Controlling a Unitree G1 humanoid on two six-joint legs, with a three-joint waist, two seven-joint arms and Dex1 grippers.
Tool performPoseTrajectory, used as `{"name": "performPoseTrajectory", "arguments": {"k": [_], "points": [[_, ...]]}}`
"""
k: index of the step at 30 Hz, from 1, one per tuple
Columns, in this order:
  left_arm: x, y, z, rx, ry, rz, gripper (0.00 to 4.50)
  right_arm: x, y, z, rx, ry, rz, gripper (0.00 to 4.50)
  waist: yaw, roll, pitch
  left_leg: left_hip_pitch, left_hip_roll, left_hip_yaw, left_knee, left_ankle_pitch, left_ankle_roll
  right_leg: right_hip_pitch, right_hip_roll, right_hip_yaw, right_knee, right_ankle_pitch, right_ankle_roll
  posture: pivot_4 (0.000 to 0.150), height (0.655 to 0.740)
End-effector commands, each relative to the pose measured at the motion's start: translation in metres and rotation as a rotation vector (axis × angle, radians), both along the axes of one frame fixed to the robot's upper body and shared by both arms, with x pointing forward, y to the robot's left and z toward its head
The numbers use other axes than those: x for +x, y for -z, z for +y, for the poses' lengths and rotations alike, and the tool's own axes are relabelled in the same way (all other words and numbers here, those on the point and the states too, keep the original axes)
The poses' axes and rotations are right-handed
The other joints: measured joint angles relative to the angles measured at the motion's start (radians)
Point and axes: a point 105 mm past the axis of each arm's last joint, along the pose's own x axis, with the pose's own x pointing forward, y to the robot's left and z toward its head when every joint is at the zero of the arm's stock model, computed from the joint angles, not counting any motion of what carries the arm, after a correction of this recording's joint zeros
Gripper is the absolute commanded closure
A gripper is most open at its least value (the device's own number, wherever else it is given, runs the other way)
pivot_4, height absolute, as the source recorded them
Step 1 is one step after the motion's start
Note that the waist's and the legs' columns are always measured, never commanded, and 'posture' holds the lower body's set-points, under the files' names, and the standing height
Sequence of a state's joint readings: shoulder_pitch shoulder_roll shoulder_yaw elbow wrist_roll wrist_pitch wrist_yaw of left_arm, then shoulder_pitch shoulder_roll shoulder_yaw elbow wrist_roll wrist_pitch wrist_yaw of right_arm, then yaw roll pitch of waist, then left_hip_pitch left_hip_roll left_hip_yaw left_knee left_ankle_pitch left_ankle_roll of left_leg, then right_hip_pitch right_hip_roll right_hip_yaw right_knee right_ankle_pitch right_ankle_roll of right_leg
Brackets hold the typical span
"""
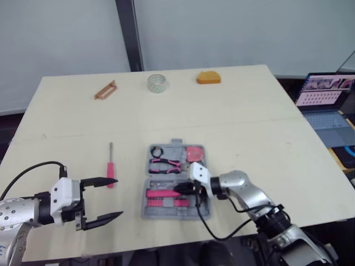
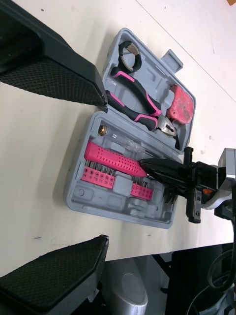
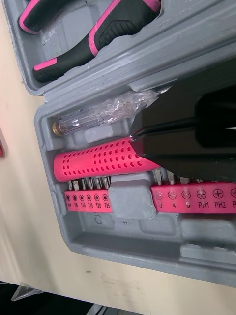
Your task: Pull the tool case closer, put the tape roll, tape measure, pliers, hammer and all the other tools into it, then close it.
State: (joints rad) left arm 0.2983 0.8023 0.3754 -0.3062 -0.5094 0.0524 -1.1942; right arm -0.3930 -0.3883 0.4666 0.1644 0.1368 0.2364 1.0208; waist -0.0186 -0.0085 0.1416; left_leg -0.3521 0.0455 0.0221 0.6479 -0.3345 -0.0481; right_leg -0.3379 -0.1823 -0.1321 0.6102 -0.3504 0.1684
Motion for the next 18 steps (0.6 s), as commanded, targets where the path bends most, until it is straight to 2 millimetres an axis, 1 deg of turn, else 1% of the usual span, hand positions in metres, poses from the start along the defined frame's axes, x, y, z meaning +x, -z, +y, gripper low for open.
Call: {"name": "performPoseTrajectory", "arguments": {"k": [1,9,18], "points": [[-0.001,-0.01,-0.001,0.007,0.015,-0.04,0.0,-0.019,0.064,-0.03,-0.22,0.061,0.166,4.46,0.0,0.0,0.0,0.0,0.0,0.0,0.0,0.0,0.0,0.0,0.0,0.0,0.0,0.0,0.0,0.15,0.74],[0.0,-0.009,0.0,0.011,0.011,-0.037,0.0,-0.022,0.077,-0.034,-0.257,0.065,0.18,4.46,0.0,0.002,-0.007,0.001,0.001,0.001,-0.001,0.0,-0.001,0.001,0.001,0.0,-0.001,0.0,0.0,0.15,0.74],[-0.001,-0.011,0.003,0.02,0.009,-0.036,0.0,-0.024,0.084,-0.033,-0.268,0.076,0.192,4.46,0.002,0.001,-0.017,0.002,0.002,0.001,-0.001,-0.001,-0.001,0.002,0.002,0.0,-0.003,0.0,-0.001,0.15,0.74]]}}
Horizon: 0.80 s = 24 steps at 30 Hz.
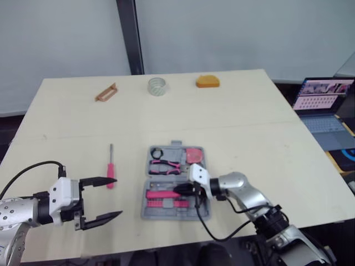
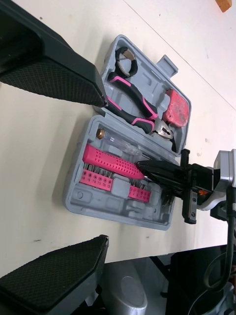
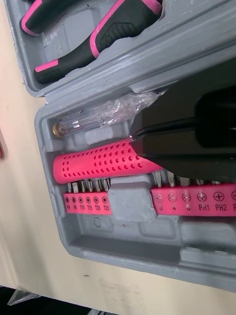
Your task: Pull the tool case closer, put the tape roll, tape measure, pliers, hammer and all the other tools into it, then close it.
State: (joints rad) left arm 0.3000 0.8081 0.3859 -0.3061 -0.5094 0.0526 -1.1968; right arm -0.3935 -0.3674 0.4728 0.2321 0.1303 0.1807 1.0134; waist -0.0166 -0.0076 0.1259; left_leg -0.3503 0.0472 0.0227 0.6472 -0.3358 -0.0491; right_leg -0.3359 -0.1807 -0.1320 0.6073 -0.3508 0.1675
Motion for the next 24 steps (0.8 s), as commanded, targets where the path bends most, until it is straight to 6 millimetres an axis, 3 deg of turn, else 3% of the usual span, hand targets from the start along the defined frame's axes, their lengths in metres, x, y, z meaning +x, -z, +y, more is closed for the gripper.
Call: {"name": "performPoseTrajectory", "arguments": {"k": [1,10,13,21,24], "points": [[0.0,-0.01,0.002,0.013,0.013,-0.032,0.0,-0.025,0.076,-0.034,-0.275,0.07,0.19,4.46,0.0,0.0,-0.002,0.0,0.0,0.0,0.0,0.0,0.0,0.0,0.0,0.0,-0.001,0.0,0.0,0.15,0.74],[-0.001,-0.01,0.001,0.012,0.019,-0.029,0.0,-0.029,0.081,-0.037,-0.283,0.077,0.201,4.46,0.0,0.001,-0.003,0.002,0.001,0.001,0.0,-0.001,0.0,0.002,0.001,0.0,-0.002,0.0,-0.001,0.15,0.74],[0.0,-0.009,-0.001,0.007,0.022,-0.028,0.0,-0.028,0.076,-0.036,-0.26,0.078,0.187,4.46,0.002,0.003,-0.002,0.008,0.001,0.001,-0.002,-0.003,0.0,0.01,0.001,0.0,-0.005,-0.001,-0.002,0.15,0.74],[0.0,-0.005,-0.003,-0.02,0.01,-0.016,0.0,-0.013,0.028,-0.025,-0.092,0.077,0.011,4.46,0.014,0.009,0.003,0.012,0.002,0.006,0.0,-0.009,0.003,0.014,0.001,0.002,-0.011,-0.001,-0.002,0.15,0.74],[0.002,-0.003,-0.006,-0.041,0.004,-0.017,0.0,-0.008,-0.005,-0.013,0.006,0.06,-0.057,4.46,0.013,0.009,0.008,0.011,0.002,0.006,0.0,-0.009,0.003,0.013,0.001,0.003,-0.012,-0.001,-0.002,0.15,0.74]]}}
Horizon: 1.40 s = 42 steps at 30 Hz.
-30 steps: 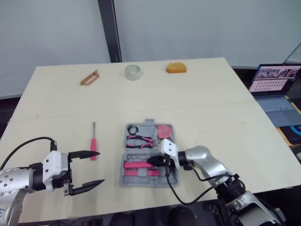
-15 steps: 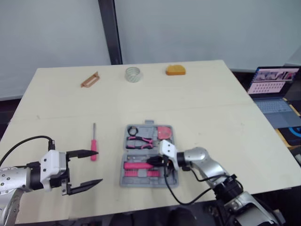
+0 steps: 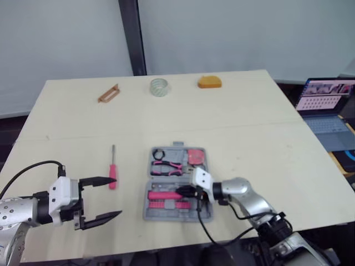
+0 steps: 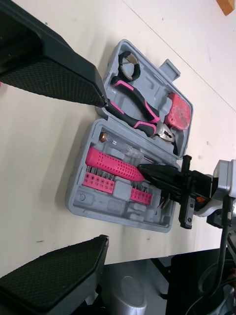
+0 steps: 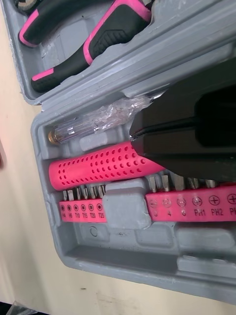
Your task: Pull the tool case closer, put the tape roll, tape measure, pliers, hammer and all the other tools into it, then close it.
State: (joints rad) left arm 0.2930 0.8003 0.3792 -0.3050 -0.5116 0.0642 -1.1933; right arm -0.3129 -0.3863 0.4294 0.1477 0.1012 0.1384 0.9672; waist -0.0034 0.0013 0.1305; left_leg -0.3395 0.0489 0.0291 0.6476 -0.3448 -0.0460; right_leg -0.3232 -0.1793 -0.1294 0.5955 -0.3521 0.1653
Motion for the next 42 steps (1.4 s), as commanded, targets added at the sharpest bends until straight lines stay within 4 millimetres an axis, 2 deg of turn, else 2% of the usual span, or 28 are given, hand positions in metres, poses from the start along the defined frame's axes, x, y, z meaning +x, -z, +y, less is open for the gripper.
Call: {"name": "performPoseTrajectory", "arguments": {"k": [1,5,7,9,13,18,21,24,28,29,33,35,38,42], "points": [[0.002,-0.003,-0.006,-0.035,0.008,-0.024,0.0,-0.004,-0.016,0.0,0.021,-0.006,-0.009,4.46,0.0,0.003,0.008,0.0,0.0,0.0,0.0,0.0,0.0,0.0,0.0,0.0,0.0,0.0,0.0,0.15,0.74],[0.005,-0.002,-0.01,-0.055,0.019,-0.018,0.0,-0.008,-0.059,0.005,0.104,-0.046,-0.089,4.46,0.0,0.004,0.02,-0.008,0.001,0.001,0.002,0.0,0.0,-0.009,0.0,0.002,0.003,0.0,0.0,0.15,0.74],[0.006,-0.003,-0.012,-0.061,0.027,-0.01,0.0,-0.01,-0.079,-0.001,0.13,-0.047,-0.133,4.46,-0.001,0.002,0.024,-0.017,0.001,0.002,0.005,0.0,0.0,-0.021,0.0,0.002,0.008,0.0,0.0,0.15,0.74],[0.006,-0.003,-0.012,-0.058,0.029,-0.003,0.0,-0.015,-0.09,-0.013,0.107,-0.047,-0.141,4.46,0.0,0.001,0.027,-0.016,0.001,0.004,0.005,0.0,0.0,-0.021,0.0,0.002,0.008,0.0,0.001,0.15,0.74],[0.005,-0.001,-0.009,-0.055,0.007,0.01,0.0,-0.032,-0.097,-0.041,0.043,-0.048,-0.106,4.46,0.006,-0.003,0.032,-0.016,0.001,0.004,0.005,0.0,0.0,-0.02,0.0,0.002,0.008,0.0,0.001,0.15,0.74],[-0.01,0.01,0.004,-0.038,-0.068,0.055,0.0,-0.06,-0.08,-0.081,-0.067,-0.016,0.031,4.46,0.003,-0.007,0.041,-0.016,0.001,0.005,0.006,-0.001,0.001,-0.02,-0.001,0.003,0.007,0.0,0.001,0.15,0.74],[-0.028,0.022,0.01,-0.033,-0.11,0.109,0.0,-0.074,-0.071,-0.099,-0.106,0.017,0.095,3.61,0.001,-0.01,0.043,-0.016,0.001,0.007,0.004,-0.001,0.002,-0.021,0.0,0.004,0.006,0.001,0.001,0.15,0.74],[-0.045,0.034,0.014,-0.007,-0.114,0.159,0.0,-0.084,-0.061,-0.111,-0.125,0.037,0.134,2.17,0.005,-0.012,0.044,-0.015,0.001,0.007,0.005,-0.001,0.002,-0.02,0.0,0.004,0.006,0.001,0.001,0.15,0.74],[-0.049,0.036,0.015,-0.003,-0.117,0.165,0.0,-0.088,-0.052,-0.117,-0.126,0.046,0.145,0.16,0.017,-0.013,0.046,-0.015,0.001,0.006,0.01,-0.001,0.002,-0.02,-0.001,0.005,0.005,0.002,0.0,0.15,0.74],[-0.049,0.036,0.014,-0.001,-0.115,0.161,0.0,-0.088,-0.05,-0.117,-0.121,0.048,0.141,0.03,0.021,-0.013,0.046,-0.015,0.001,0.006,0.011,-0.001,0.002,-0.019,-0.001,0.005,0.005,0.002,0.0,0.15,0.74],[-0.039,0.027,0.015,0.011,-0.176,0.065,0.0,-0.082,-0.045,-0.122,-0.098,0.074,0.081,0.03,0.028,-0.013,0.046,-0.016,0.001,0.007,0.013,-0.003,0.003,-0.019,-0.001,0.006,0.005,0.003,-0.001,0.15,0.74],[-0.03,0.021,0.019,-0.034,-0.295,0.046,0.0,-0.072,-0.046,-0.128,-0.106,0.116,-0.021,0.03,0.028,-0.014,0.046,-0.016,0.001,0.007,0.013,-0.003,0.003,-0.019,0.0,0.006,0.005,0.003,0.0,0.15,0.74],[-0.017,0.007,0.021,-0.231,-0.562,0.093,0.0,-0.07,-0.069,-0.124,0.13,0.123,-0.167,0.03,0.028,-0.015,0.047,-0.016,0.001,0.007,0.014,-0.004,0.004,-0.018,0.0,0.006,0.006,0.004,0.002,0.15,0.74],[-0.015,0.001,0.018,-0.283,-0.695,0.129,0.0,-0.08,-0.065,-0.131,0.145,0.109,-0.225,0.03,0.027,-0.013,0.047,-0.015,0.001,0.007,0.015,-0.004,0.004,-0.016,-0.001,0.006,0.006,0.005,0.003,0.15,0.74]]}}
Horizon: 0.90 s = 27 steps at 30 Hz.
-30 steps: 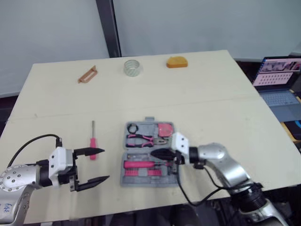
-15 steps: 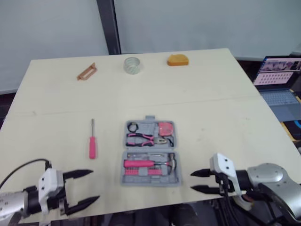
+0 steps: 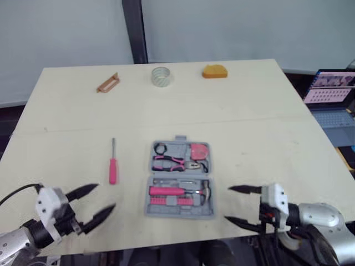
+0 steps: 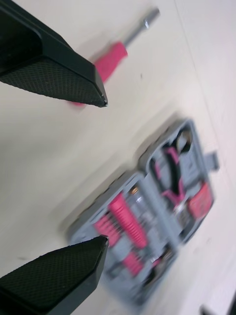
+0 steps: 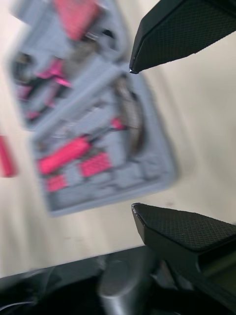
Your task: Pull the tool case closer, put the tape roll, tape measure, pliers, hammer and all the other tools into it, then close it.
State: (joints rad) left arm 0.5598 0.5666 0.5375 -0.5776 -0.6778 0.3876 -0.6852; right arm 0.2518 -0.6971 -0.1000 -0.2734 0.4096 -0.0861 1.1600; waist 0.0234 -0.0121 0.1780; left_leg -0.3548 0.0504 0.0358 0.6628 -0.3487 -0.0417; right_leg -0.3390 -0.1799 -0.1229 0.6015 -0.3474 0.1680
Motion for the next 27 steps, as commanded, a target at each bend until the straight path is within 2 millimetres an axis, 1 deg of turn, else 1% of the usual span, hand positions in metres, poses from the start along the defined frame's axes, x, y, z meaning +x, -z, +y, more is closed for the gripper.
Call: {"name": "performPoseTrajectory", "arguments": {"k": [1,3,5,6,8,9,10,12,14,17,21,27], "points": [[-0.001,-0.007,0.001,0.0,-0.1,0.022,0.0,-0.01,-0.004,-0.005,0.03,-0.024,-0.055,0.03,0.0,0.0,0.0,0.0,0.0,0.0,0.0,0.0,0.0,0.0,0.0,0.0,0.0,0.0,0.0,0.15,0.74],[-0.003,-0.006,-0.001,0.007,-0.107,0.04,0.0,-0.015,-0.002,-0.004,0.03,-0.037,-0.053,0.03,0.001,0.0,0.0,0.0,0.0,0.0,0.0,0.0,0.0,0.0,0.0,0.0,0.0,0.0,0.0,0.15,0.74],[-0.004,-0.004,0.002,0.007,-0.133,0.065,0.0,-0.016,-0.001,-0.002,0.032,-0.033,-0.057,0.03,0.001,0.0,0.0,0.0,0.0,0.0,0.001,0.0,0.0,0.0,0.0,0.0,0.0,0.0,0.0,0.15,0.74],[0.0,-0.004,0.004,-0.002,-0.172,0.075,0.0,-0.015,-0.002,-0.002,0.034,-0.032,-0.06,0.03,0.001,0.0,0.0,0.0,0.0,0.0,0.001,0.0,0.0,0.0,0.0,0.0,0.0,0.0,0.0,0.15,0.74],[0.017,-0.013,0.012,-0.037,-0.28,0.061,0.0,-0.014,-0.002,-0.002,0.031,-0.028,-0.062,0.03,0.004,0.001,0.0,0.001,0.0,0.0,0.001,0.0,0.0,0.0,0.0,0.001,-0.001,0.0,-0.001,0.15,0.74],[0.029,-0.017,0.017,-0.026,-0.339,0.063,0.0,-0.014,-0.002,-0.001,0.028,-0.029,-0.062,0.03,0.006,0.001,0.0,0.0,0.0,0.0,0.002,0.0,0.0,0.0,0.0,0.001,-0.001,0.0,-0.001,0.15,0.74],[0.037,-0.02,0.021,-0.015,-0.377,0.067,0.0,-0.014,-0.002,-0.001,0.026,-0.031,-0.062,0.03,0.01,0.001,0.0,0.001,0.0,0.0,0.002,0.0,0.0,0.0,0.0,0.001,-0.001,0.0,-0.001,0.15,0.74],[0.056,-0.024,0.033,0.094,-0.481,0.086,0.0,-0.012,-0.002,0.0,0.019,-0.034,-0.063,0.03,0.016,0.001,0.0,0.001,0.0,-0.001,0.003,0.0,0.0,0.001,0.0,0.001,0.0,0.0,-0.001,0.15,0.74],[0.07,-0.027,0.035,0.129,-0.532,0.119,0.0,-0.008,-0.005,-0.002,0.005,-0.035,-0.074,0.03,0.012,0.001,-0.001,0.001,0.0,0.0,0.003,0.0,0.0,0.0,0.0,0.002,0.003,0.0,-0.001,0.15,0.74],[0.084,-0.026,0.033,0.138,-0.572,0.184,0.0,-0.001,-0.01,-0.003,-0.007,-0.032,-0.089,0.03,0.002,0.001,0.0,0.0,-0.001,0.0,0.002,0.0,0.0,-0.001,0.0,0.002,0.001,0.0,-0.001,0.15,0.74],[0.096,-0.018,0.024,0.157,-0.58,0.263,0.0,0.002,-0.013,-0.003,-0.02,-0.029,-0.095,0.03,-0.001,0.001,0.0,0.0,-0.001,0.0,0.001,0.0,0.0,-0.001,0.0,0.002,0.002,0.0,-0.001,0.15,0.74],[0.103,0.005,0.009,0.134,-0.607,0.353,0.0,0.005,-0.018,-0.003,-0.029,-0.02,-0.103,0.03,0.002,0.001,0.0,0.0,-0.001,0.0,0.003,0.0,0.0,-0.001,0.0,0.003,0.002,0.0,-0.001,0.15,0.74]]}}
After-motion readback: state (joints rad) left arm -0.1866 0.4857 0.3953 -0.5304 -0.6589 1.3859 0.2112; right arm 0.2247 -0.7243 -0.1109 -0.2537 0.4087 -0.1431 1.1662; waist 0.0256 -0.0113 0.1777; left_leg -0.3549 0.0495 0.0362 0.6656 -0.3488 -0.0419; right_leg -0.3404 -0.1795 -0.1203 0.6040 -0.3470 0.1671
